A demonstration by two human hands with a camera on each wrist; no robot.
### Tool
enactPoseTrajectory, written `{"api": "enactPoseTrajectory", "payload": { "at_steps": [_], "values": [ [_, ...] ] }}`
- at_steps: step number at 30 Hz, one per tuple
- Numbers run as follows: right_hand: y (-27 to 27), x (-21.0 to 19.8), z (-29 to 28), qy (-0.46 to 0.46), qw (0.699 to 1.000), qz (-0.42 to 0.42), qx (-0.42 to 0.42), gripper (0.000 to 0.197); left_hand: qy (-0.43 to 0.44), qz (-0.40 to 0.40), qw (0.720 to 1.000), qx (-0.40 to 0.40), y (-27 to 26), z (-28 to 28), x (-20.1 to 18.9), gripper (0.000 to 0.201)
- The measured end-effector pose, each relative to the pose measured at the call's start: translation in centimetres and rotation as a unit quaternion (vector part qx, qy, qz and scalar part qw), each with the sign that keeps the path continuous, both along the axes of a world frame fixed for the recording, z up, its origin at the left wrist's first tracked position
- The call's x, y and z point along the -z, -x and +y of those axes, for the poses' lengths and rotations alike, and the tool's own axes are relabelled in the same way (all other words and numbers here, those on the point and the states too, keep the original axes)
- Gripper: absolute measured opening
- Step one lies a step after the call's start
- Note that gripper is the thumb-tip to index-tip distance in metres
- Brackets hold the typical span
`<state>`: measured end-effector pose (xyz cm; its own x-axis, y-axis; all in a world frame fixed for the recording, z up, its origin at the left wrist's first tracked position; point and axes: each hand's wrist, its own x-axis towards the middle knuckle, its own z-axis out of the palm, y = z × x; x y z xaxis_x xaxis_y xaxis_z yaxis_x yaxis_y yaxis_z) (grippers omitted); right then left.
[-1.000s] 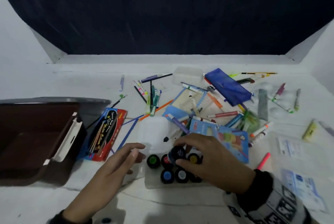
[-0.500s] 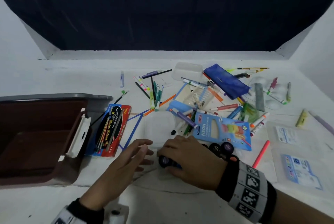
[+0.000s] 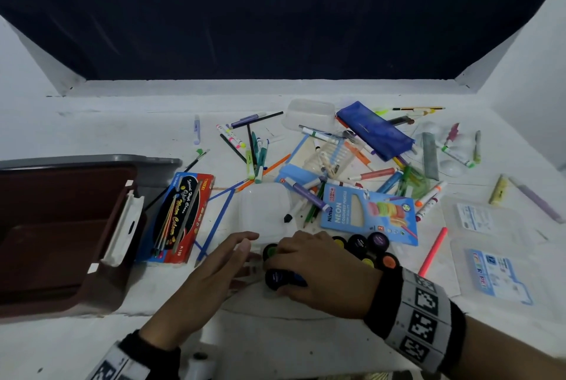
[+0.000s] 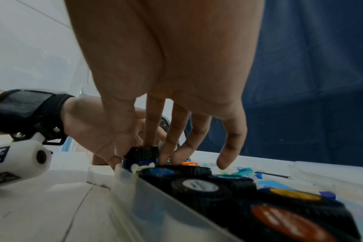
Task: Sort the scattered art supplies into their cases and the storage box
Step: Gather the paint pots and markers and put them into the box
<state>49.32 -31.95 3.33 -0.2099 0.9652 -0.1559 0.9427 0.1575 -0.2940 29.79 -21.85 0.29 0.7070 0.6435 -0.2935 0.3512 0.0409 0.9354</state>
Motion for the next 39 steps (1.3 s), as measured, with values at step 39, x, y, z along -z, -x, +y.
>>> {"api": "enactPoseTrajectory", "payload": {
  "at_steps": [39],
  "values": [
    [-10.9, 0.4, -6.2, -0.024, 0.972, -0.010, 0.234, 0.086, -0.425, 0.092, 0.889, 0.141, -2.6, 1.4, -0.1, 0.080]
  ]
}}
